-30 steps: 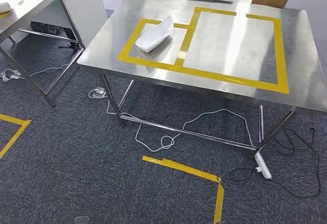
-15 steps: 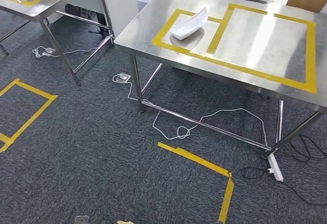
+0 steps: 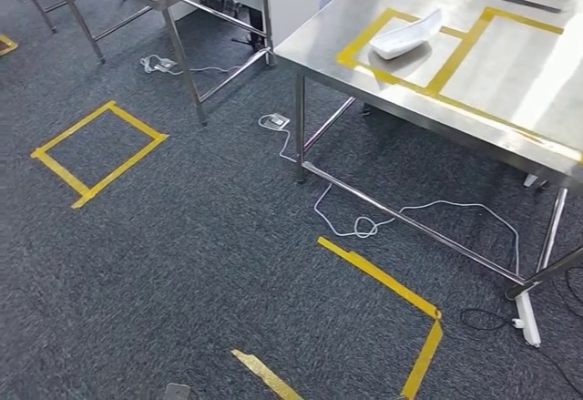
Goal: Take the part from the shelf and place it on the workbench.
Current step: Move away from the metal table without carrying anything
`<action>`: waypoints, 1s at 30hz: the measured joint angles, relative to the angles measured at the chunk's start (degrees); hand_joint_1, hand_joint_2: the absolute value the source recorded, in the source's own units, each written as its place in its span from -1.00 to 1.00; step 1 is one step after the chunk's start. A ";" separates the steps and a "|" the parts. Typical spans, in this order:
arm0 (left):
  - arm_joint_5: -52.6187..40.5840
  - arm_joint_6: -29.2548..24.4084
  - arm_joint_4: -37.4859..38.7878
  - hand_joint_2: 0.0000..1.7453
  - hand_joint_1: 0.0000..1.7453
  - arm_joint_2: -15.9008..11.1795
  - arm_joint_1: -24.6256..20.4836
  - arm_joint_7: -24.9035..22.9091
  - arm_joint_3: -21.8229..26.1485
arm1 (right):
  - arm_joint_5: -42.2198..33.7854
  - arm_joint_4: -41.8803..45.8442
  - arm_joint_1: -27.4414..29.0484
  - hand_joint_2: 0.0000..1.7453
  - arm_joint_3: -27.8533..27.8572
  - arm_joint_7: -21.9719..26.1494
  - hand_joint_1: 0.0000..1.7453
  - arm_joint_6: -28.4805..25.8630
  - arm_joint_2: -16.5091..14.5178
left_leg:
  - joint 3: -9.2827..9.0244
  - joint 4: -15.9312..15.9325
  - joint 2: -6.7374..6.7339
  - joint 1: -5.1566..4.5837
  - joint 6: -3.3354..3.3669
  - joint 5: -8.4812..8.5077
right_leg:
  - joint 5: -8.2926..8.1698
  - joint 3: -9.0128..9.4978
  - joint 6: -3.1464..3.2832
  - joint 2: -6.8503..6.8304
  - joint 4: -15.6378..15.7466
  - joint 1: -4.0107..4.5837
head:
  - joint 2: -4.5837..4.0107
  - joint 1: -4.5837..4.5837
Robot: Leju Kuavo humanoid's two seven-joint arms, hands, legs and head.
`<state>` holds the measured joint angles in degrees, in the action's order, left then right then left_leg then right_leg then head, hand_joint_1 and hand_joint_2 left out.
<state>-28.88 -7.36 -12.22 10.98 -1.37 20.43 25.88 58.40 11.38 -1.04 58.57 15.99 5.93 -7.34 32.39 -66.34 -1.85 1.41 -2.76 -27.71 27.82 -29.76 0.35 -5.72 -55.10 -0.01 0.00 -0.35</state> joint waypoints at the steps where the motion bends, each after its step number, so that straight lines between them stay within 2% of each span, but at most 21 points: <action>1: 0.03 0.07 0.01 -1.00 -1.00 0.03 -0.06 -0.02 -0.15 | 0.01 0.02 -0.03 -1.00 0.02 0.10 -1.00 -0.01 0.17 | -2.92 4.24 -1.13 -0.16 0.33 -0.38 | -0.28 -0.59 -0.36 -0.54 -0.44 -0.02 | 0.01 0.02; 2: 0.07 0.17 0.02 -1.00 -1.00 0.02 -0.11 -0.02 -0.22 | 0.02 0.03 -0.05 -1.00 0.03 0.26 -1.00 -0.01 0.28 | -4.95 7.58 -1.99 -0.41 0.82 -1.06 | -0.62 -1.00 -0.78 -1.10 -0.74 -0.02 | 0.01 0.02; 3: 0.10 0.27 0.04 -1.00 -1.00 -0.02 -0.13 -0.02 -0.24 | 0.09 0.03 -0.08 -1.00 0.04 0.45 -1.00 -0.02 0.33 | -5.88 9.60 -2.23 -0.74 1.43 -1.61 | -1.02 -1.28 -1.19 -1.68 -0.87 -0.08 | 0.01 0.06; 5: 0.28 0.37 0.10 -1.00 -1.00 -0.07 0.01 0.01 -0.22 | 0.30 0.03 -0.28 -1.00 0.04 0.72 -1.00 -0.12 0.34 | -5.66 11.16 -1.23 -1.04 2.76 -1.30 | -1.45 -1.81 -2.01 -2.14 -0.84 -0.38 | 0.00 0.05; 7: 0.66 0.38 0.14 -1.00 -1.00 -0.08 0.11 0.13 -0.18 | 0.61 0.03 -0.42 -1.00 0.03 0.85 -1.00 -0.33 0.33 | -4.87 12.10 -0.07 -0.93 4.02 -0.20 | 0.95 -3.25 -2.51 0.63 -2.76 -0.71 | 0.01 0.18; 9: 1.03 0.51 0.16 -1.00 -1.00 -0.08 0.06 0.28 -0.14 | 0.94 0.03 -0.30 -1.00 0.03 0.90 -1.00 -0.55 0.31 | -3.52 12.28 1.10 -0.96 4.80 0.90 | 5.93 -5.76 -2.79 4.34 -9.39 -0.87 | 0.01 0.36; 10: 1.14 0.59 0.16 -1.00 -1.00 -0.09 0.07 0.32 -0.13 | 1.12 0.02 -0.18 -1.00 0.03 0.91 -1.00 -0.62 0.30 | -2.77 12.20 1.73 -1.05 4.96 1.46 | 7.87 -6.83 -2.88 5.23 -13.35 -0.88 | 0.01 0.39; 11: 1.20 0.66 0.17 -1.00 -1.00 -0.09 0.09 0.34 -0.12 | 1.26 0.02 -0.09 -1.00 0.03 0.91 -1.00 -0.69 0.30 | -2.04 12.11 2.40 -1.14 4.96 2.00 | 8.70 -7.31 -2.99 5.60 -16.13 -0.88 | 0.01 0.37; 12: 1.21 0.63 0.17 -1.00 -1.00 -0.09 0.12 0.34 -0.11 | 1.39 0.02 -0.04 -1.00 0.03 0.91 -1.00 -0.76 0.31 | -1.31 11.95 3.09 -1.18 4.86 2.50 | 8.29 -6.86 -3.06 5.72 -16.88 -0.89 | 0.01 0.37; 13: 1.21 0.53 0.19 -1.00 -1.00 -0.09 0.13 0.35 -0.10 | 1.45 0.02 -0.02 -1.00 0.03 0.91 -1.00 -0.85 0.31 | -0.58 11.72 3.81 -1.15 4.66 2.95 | 6.89 -5.34 -3.10 5.84 -15.35 -0.95 | 0.01 0.37; 15: 1.19 0.19 0.19 -1.00 -1.00 -0.07 0.08 0.36 -0.09 | 1.46 0.03 -0.08 -1.00 0.03 0.90 -1.00 -0.99 0.32 | 0.92 11.01 5.26 -1.01 4.06 3.69 | 4.10 -0.11 -3.18 7.55 -7.66 -1.29 | 0.01 0.42; 17: 1.05 -0.18 0.20 -1.00 -1.00 -0.04 -0.06 0.38 -0.09 | 1.46 0.02 -0.10 -1.00 0.03 0.89 -1.00 -1.02 0.32 | 2.22 10.18 6.58 -1.05 3.34 4.47 | 3.69 3.94 -3.15 9.96 -1.26 -1.61 | 0.01 0.36; 18: 0.96 -0.32 0.20 -1.00 -1.00 -0.03 -0.07 0.41 -0.09 | 1.46 0.02 -0.10 -1.00 0.03 0.86 -1.00 -1.03 0.32 | 2.68 9.97 7.18 -1.11 2.98 4.97 | 4.04 4.53 -3.06 10.48 -0.12 -1.59 | 0.01 0.32; 20: 0.82 -0.48 0.26 -1.00 -1.00 -0.03 0.09 0.48 -0.07 | 1.46 0.00 -0.07 -1.00 0.04 0.82 -1.00 -1.05 0.31 | 3.29 9.80 8.08 -1.03 2.32 5.78 | 3.69 3.96 -2.46 9.21 -0.23 -1.52 | 0.01 0.32; 21: 0.79 -0.50 0.31 -1.00 -1.00 -0.04 0.19 0.49 -0.06 | 1.46 0.00 -0.11 -1.00 0.05 0.80 -1.00 -1.09 0.30 | 3.70 9.33 7.48 -1.02 2.05 5.20 | 3.43 3.44 -1.94 8.45 -0.29 -1.49 | 0.00 0.22; 23: 0.77 -0.53 0.39 -1.00 -1.00 -0.04 0.24 0.59 -0.04 | 1.49 0.00 -0.12 -1.00 0.06 0.80 -1.00 -1.15 0.29 | 5.13 5.58 4.90 -0.97 1.64 1.12 | 2.77 2.24 -0.80 6.66 -0.20 -1.46 | 0.00 -0.10; 25: 0.94 -0.67 0.40 -1.00 -1.00 -0.02 0.17 0.98 -0.03 | 1.63 0.01 0.01 -1.00 0.07 0.77 -1.00 -1.21 0.29 | 6.90 -1.74 2.86 -0.93 1.27 -4.21 | 2.10 1.23 -0.30 4.72 -0.20 -1.15 | 0.00 -0.33; 26: 1.15 -0.74 0.40 -1.00 -1.00 -0.03 0.17 1.23 0.03 | 1.77 0.01 0.07 -1.00 0.07 0.73 -1.00 -1.28 0.26 | 7.39 -5.27 2.53 -0.88 1.14 -5.18 | 1.71 0.71 -0.29 3.66 -0.22 -1.03 | 0.00 -0.34; 27: 1.45 -0.72 0.40 -1.00 -1.00 -0.07 0.22 1.49 0.15 | 1.96 0.00 0.04 -1.00 0.07 0.69 -1.00 -1.37 0.20 | 7.30 -7.64 2.35 -0.84 1.08 -4.66 | 1.32 0.21 -0.30 2.63 -0.26 -0.92 | 0.00 -0.34; 28: 1.77 -0.62 0.40 -1.00 -1.00 -0.16 0.31 1.68 0.33 | 2.21 -0.01 -0.07 -1.00 0.06 0.65 -1.00 -1.47 0.11 | 6.40 -8.15 2.19 -0.82 1.13 -3.12 | 0.94 -0.17 -0.34 1.71 -0.29 -0.80 | 0.00 -0.35; 30: 2.36 -0.16 0.40 -1.00 -1.00 -0.53 0.46 2.03 0.91 | 2.79 -0.01 -0.39 -1.00 0.05 0.56 -1.00 -1.61 -0.15 | 1.53 -2.75 0.53 -1.01 1.69 -0.30 | 0.27 -0.55 -0.51 0.21 -0.32 -0.56 | 0.00 -0.34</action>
<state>-26.52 -7.52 -11.82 10.45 -0.91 22.46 26.79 61.19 11.37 -1.43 58.62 16.55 4.32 -7.49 33.92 -69.10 -1.32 0.40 -1.08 -28.00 28.09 -30.31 -0.16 -5.51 -55.42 -0.57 0.00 -0.70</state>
